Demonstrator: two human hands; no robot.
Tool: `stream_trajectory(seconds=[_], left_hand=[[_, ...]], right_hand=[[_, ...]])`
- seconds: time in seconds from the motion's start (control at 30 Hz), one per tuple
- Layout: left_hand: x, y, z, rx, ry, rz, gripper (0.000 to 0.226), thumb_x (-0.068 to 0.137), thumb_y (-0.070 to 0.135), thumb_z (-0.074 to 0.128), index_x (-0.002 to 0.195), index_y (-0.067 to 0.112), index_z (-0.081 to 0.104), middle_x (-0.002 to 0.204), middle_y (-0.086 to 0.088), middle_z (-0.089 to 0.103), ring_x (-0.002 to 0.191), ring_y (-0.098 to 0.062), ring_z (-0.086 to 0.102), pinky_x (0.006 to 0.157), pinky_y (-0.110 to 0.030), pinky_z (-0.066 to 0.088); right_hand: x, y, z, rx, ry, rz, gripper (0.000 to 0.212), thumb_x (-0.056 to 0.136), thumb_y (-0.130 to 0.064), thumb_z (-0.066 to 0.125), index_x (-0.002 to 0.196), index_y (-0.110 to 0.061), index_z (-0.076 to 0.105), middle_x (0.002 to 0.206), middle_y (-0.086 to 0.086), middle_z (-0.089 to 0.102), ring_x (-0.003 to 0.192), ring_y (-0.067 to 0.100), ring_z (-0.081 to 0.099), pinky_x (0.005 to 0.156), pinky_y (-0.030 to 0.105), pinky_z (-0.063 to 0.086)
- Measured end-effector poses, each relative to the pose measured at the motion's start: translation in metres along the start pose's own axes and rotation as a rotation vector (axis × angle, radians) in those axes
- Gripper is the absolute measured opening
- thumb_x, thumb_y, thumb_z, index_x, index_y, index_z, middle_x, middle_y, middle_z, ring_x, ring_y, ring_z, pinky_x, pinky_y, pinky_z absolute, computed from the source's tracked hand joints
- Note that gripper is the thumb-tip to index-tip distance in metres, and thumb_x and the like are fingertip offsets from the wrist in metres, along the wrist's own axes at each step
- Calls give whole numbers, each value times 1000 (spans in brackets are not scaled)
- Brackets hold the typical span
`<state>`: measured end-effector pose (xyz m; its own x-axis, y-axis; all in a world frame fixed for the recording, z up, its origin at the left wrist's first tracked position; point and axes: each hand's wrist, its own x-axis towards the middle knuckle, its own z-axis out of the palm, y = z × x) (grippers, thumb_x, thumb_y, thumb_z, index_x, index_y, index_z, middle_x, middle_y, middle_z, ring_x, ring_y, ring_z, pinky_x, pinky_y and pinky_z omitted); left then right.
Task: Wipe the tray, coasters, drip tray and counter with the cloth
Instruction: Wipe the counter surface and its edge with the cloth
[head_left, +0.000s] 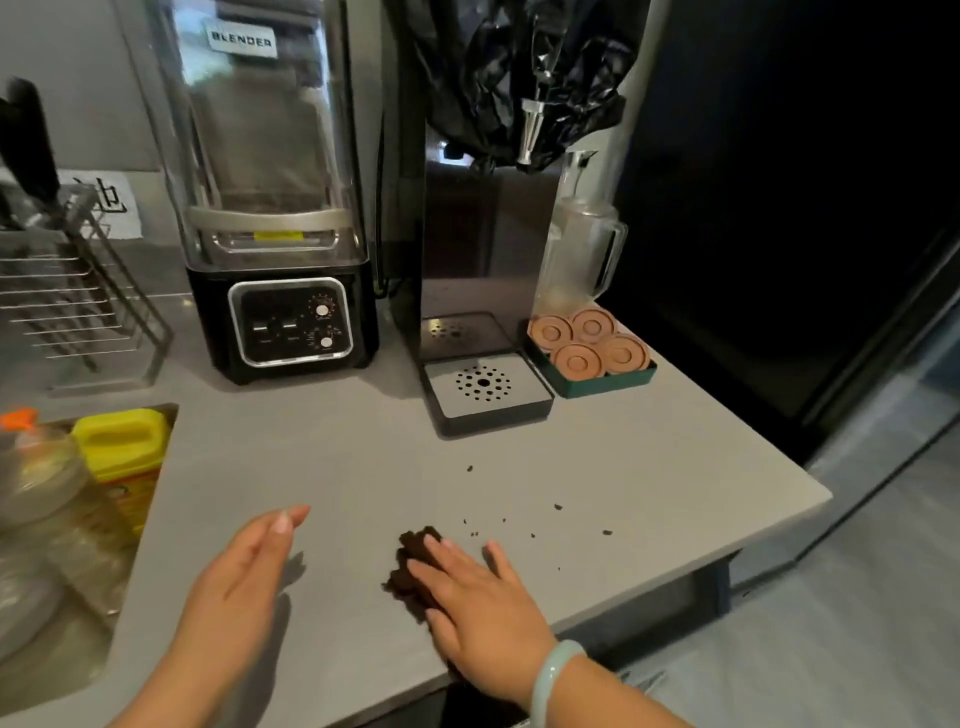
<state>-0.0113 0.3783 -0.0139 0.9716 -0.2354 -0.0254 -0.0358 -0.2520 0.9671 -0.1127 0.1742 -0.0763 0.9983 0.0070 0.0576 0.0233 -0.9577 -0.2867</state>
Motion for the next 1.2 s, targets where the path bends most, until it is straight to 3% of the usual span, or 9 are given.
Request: stream_trajectory(seconds=[0.2,0.37,0.43,0.53,0.7,0.87,1.03,1.13,1.2], left_hand=[[1,15,57,-12,92,-25,21,99,27,45,109,25,63,110,5,63,84,12,52,69,-11,37],[1,21,84,13,143,1,18,98,29,46,105,33,62,103,20,61,85,14,52,69,-7,35],[3,25,89,4,169,3,18,98,28,46,105,32,62,104,19,62,91,7,56,77,-10,36],[10,32,94,23,185,3,19,99,26,45,107,28,62,106,13,61,106,-6,52,91,-22,34],[32,28,108,61,171,9,20,99,27,44,110,28,60,103,11,60,82,13,51,72,-10,35],[47,12,124,100,44,-28,18,99,27,46,107,30,62,106,7,66,102,-18,63,94,-38,45],[57,12,138,218,-49,26,21,99,30,46,85,43,55,91,18,63,94,-18,62,82,-32,40],[59,14,151,193,-94,41,14,99,29,46,95,34,58,101,5,66,102,-22,62,88,-34,42],[58,19,159,184,-123,46,17,99,30,45,107,28,60,109,5,64,105,-18,61,90,-34,43]], right_hand=[[-10,96,-44,-38,-9,9,52,96,-21,35,146,-28,27,158,1,18,145,13,17,111,36,-18],[2,67,-31,-18,180,-240,57,74,-16,68,130,-15,53,136,12,54,124,24,53,101,50,35],[22,27,-13,89,112,-305,58,84,-18,60,138,-14,41,148,13,38,137,25,36,112,47,22],[56,-16,1,289,-15,-105,51,97,-12,33,147,-11,19,158,9,11,146,24,5,119,38,2],[101,20,-5,38,-11,122,63,92,-9,38,148,-8,12,158,17,2,146,28,-2,117,40,-8],[81,85,-24,-72,76,403,72,86,-6,41,149,-9,7,158,18,2,146,28,-1,116,40,-7],[27,115,-41,73,147,505,70,85,1,43,148,-14,17,157,15,11,145,21,9,117,33,0],[16,114,-66,456,310,470,36,95,-5,39,126,-19,51,133,5,51,106,-20,47,90,-2,33],[19,115,-85,601,414,445,34,97,-8,41,123,-23,57,117,-9,56,95,-16,51,84,-5,33]])
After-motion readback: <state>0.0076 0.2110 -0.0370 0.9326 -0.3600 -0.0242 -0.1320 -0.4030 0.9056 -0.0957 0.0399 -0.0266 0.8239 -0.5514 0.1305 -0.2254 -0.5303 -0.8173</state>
